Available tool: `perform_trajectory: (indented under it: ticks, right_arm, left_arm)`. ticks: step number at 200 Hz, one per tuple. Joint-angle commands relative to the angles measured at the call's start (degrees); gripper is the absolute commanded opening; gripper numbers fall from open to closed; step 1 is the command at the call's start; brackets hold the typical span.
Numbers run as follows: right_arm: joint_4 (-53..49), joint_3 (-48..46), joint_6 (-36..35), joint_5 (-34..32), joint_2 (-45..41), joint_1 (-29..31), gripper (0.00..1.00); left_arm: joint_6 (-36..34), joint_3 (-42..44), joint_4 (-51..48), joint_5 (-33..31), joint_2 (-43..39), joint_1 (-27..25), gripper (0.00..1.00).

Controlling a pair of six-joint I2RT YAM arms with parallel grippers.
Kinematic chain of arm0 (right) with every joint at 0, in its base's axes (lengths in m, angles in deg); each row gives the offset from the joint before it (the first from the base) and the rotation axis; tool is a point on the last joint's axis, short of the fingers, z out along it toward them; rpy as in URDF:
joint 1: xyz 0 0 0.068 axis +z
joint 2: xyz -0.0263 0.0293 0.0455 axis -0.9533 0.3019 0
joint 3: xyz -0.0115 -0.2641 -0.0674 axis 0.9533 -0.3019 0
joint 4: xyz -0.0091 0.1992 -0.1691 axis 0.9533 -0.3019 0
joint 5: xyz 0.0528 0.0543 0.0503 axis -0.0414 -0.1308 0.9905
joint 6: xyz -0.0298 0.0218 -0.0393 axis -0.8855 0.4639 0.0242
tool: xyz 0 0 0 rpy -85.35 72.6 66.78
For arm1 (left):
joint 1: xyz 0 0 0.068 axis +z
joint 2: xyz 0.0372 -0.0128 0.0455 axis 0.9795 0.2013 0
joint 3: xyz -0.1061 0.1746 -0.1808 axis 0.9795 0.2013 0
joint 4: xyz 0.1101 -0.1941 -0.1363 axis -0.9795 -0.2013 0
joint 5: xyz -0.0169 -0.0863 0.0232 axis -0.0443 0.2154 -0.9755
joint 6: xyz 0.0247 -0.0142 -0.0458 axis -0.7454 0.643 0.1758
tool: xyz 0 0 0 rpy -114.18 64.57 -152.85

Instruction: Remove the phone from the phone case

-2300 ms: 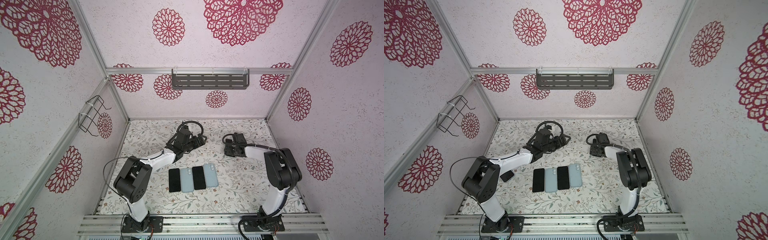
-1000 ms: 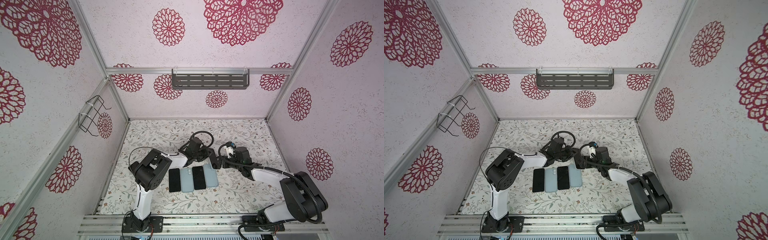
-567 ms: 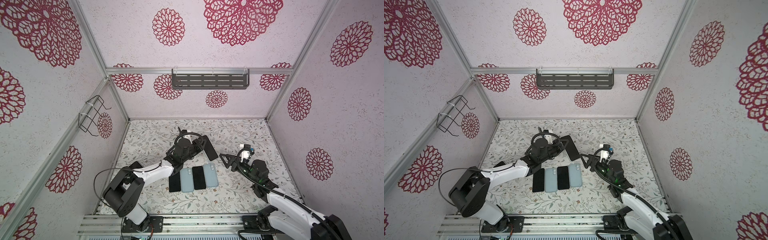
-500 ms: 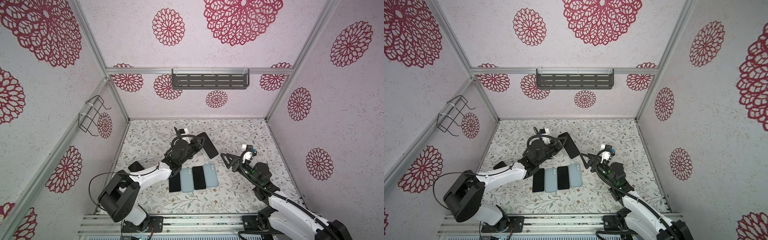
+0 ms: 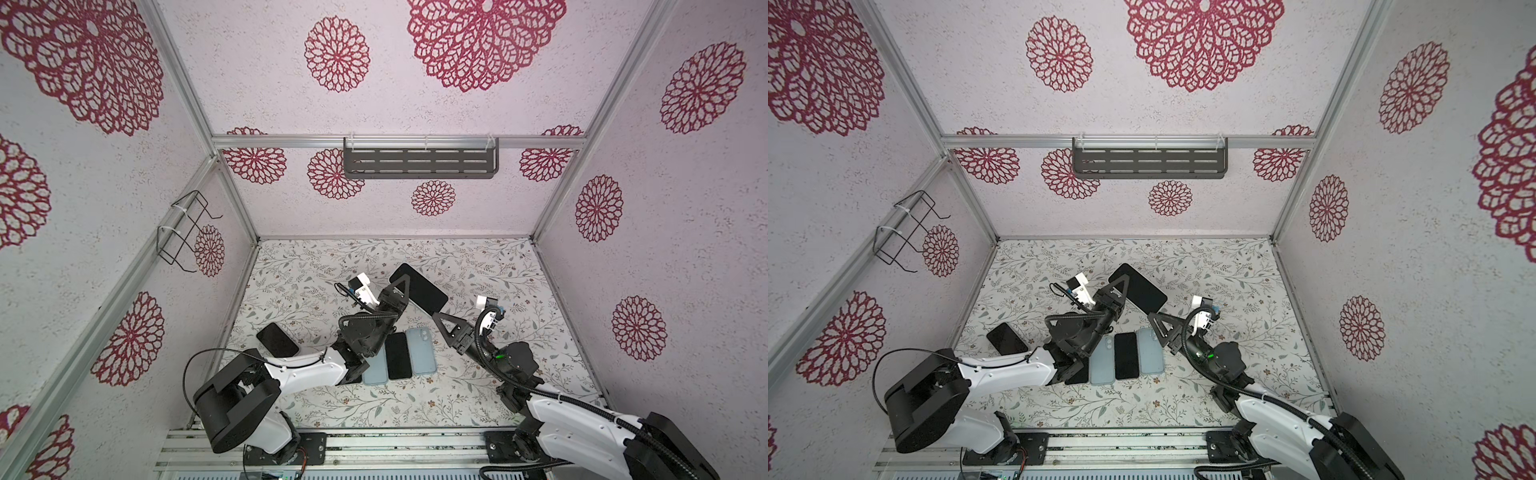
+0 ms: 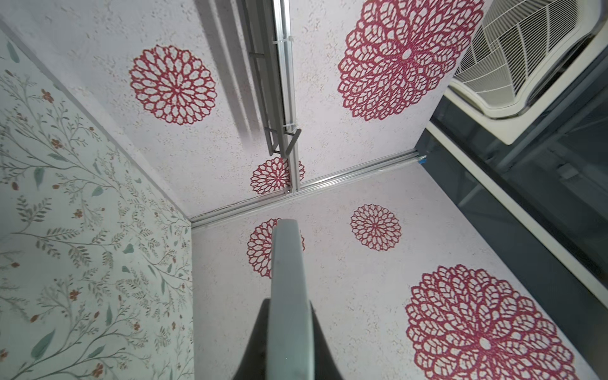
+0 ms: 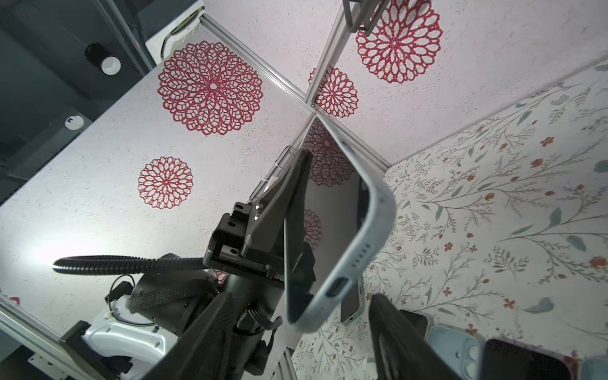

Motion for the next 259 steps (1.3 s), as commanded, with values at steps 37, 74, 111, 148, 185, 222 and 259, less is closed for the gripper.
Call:
perform_trajectory:
  ticks: [37,74,111,148,185,222,259]
  right_arm:
    - [5.9,0.3,-0.4,-2.0,-0.9,1.4,0.44]
    - [6.0,0.4,-0.4,-1.7,-1.1,1.3,0.36]
    - [6.7,0.3,-0.1,-1.1,-0.6,1.5,0.27]
    - [6.6,0.2,-0.3,-1.3,-0.7,1.5,0.14]
    - [5.9,0.0,-0.9,-1.1,-0.9,1.5,0.00]
    - [-1.1,0.5,-8.8,2.8,-3.1,1.5,0.00]
    - [-31.0,6.7,-31.7,-1.8,-9.0,2.9,0.00]
  left_arm:
    - [1.2,-1.9,7.9,-1.9,1.7,-1.6,0.00]
    - [0.6,-1.8,7.3,-2.0,1.0,-1.9,0.00]
    - [0.6,-2.0,7.2,-1.8,1.2,-2.1,0.00]
    - [0.7,-2.5,7.3,-1.4,2.0,-2.4,0.00]
    - [1.6,-3.3,6.4,-1.1,2.9,-2.5,0.00]
    - [5.1,-5.2,-1.7,1.0,1.4,-1.5,0.00]
    - [8.1,-8.5,-11.3,5.6,-0.9,0.3,0.00]
